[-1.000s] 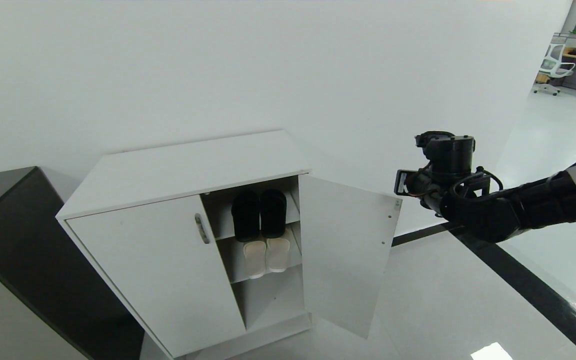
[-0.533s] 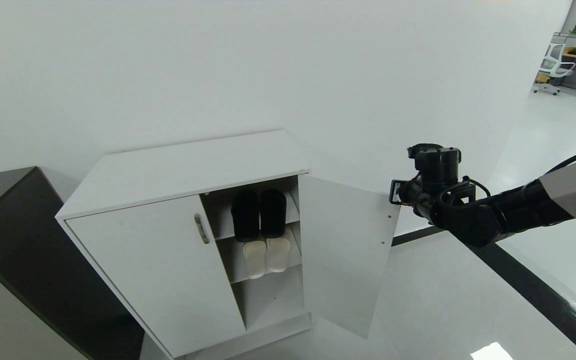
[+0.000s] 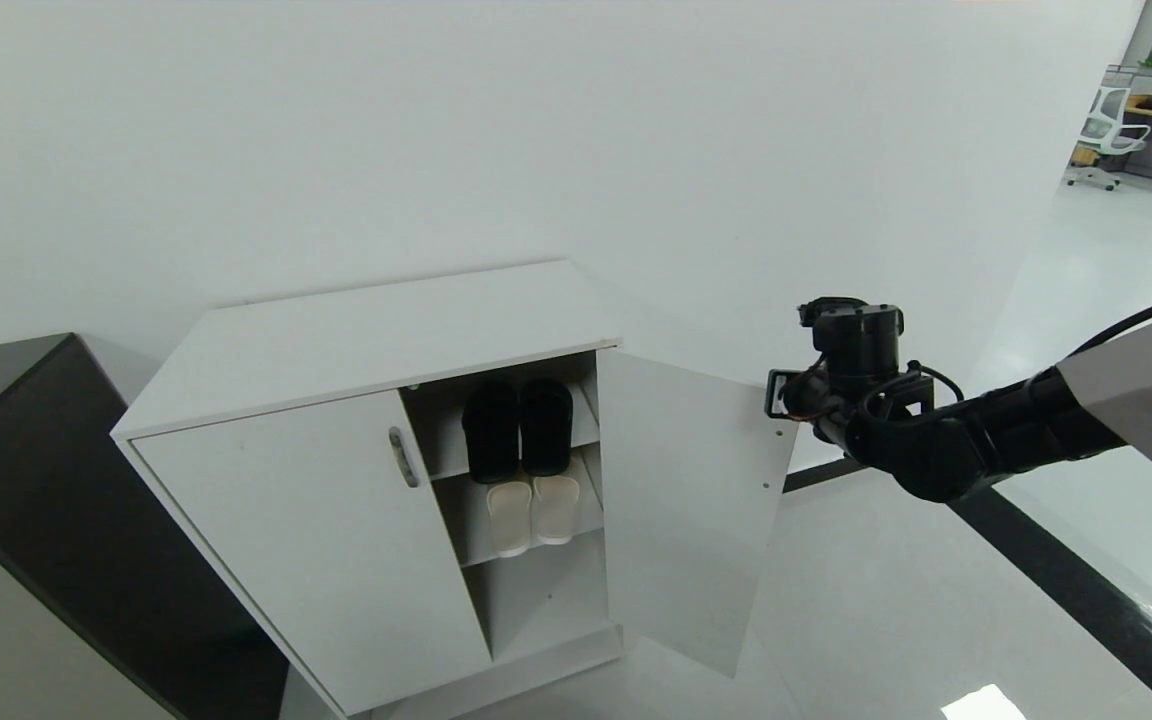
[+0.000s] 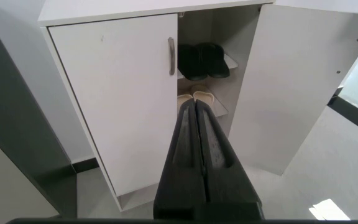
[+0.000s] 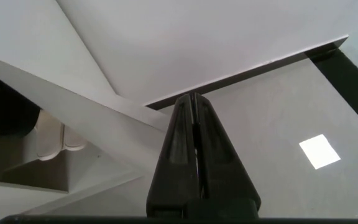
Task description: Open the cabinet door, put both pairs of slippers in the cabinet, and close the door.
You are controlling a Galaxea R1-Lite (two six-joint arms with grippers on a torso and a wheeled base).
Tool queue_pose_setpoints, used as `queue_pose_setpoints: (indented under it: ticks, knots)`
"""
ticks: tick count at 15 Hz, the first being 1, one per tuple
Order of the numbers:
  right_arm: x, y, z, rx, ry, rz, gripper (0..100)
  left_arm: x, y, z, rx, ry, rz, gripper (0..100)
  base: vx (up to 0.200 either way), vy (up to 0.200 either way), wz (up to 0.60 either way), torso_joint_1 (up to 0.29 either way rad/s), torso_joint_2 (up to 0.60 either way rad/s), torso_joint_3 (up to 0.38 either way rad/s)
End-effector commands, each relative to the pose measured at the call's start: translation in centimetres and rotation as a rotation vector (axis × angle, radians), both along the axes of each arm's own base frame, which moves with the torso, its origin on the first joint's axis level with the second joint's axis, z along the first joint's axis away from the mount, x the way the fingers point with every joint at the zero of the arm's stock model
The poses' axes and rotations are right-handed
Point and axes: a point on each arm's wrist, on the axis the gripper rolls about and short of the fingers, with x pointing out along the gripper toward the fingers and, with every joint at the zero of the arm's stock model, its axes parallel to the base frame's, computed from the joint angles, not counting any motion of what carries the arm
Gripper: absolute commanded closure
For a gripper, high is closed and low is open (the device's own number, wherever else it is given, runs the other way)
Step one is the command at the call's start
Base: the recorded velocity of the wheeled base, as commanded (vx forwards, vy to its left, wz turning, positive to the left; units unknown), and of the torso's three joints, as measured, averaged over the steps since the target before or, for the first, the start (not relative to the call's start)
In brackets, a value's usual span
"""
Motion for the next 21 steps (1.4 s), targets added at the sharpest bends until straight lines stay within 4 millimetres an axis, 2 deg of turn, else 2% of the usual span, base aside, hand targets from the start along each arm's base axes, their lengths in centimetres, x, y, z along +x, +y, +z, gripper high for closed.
queue_pose_setpoints:
  ticks: [1,5,6,10,13,14,16,18,19,21]
  knots:
    - [0.0,0.2,-0.2,-0.003,0.006,0.005,100,0.0,0.0,0.0,0.0,0.0,0.0,100,0.0,0.0,0.0,0.0,0.0,0.0]
    - [-0.5,0.8,-0.3,-0.005,0.01,0.02,100,0.0,0.0,0.0,0.0,0.0,0.0,100,0.0,0.0,0.0,0.0,0.0,0.0]
    - [-1.1,1.3,-0.7,-0.013,0.026,0.037,100,0.0,0.0,0.0,0.0,0.0,0.0,100,0.0,0.0,0.0,0.0,0.0,0.0]
    - [-3.3,3.0,-0.1,-0.015,0.027,0.097,100,0.0,0.0,0.0,0.0,0.0,0.0,100,0.0,0.0,0.0,0.0,0.0,0.0]
    - [-6.3,4.7,0.5,-0.02,0.035,0.167,100,0.0,0.0,0.0,0.0,0.001,0.0,100,0.0,0.0,0.0,0.0,0.0,0.0]
    - [-8.1,5.6,0.7,-0.024,0.041,0.216,100,0.0,0.0,0.0,0.0,0.0,0.0,100,0.0,0.0,0.0,0.0,0.0,0.0]
    - [-10.3,7.0,1.1,-0.025,0.041,0.284,100,0.0,0.0,0.0,0.0,0.001,0.0,100,0.0,0.0,0.0,0.0,0.0,0.0]
    - [-12.2,7.7,1.4,-0.017,0.047,0.362,100,0.0,0.0,0.0,0.0,0.0,0.0,100,0.0,0.0,0.0,0.0,0.0,0.0]
    - [-12.4,7.8,1.4,-0.018,0.049,0.369,100,0.0,0.0,0.0,0.0,0.0,0.0,100,0.0,0.0,0.0,0.0,0.0,0.0]
    - [-11.7,7.4,0.8,-0.028,0.062,0.347,100,0.0,0.0,0.0,0.0,0.0,0.0,100,0.0,0.0,0.0,0.0,0.0,0.0]
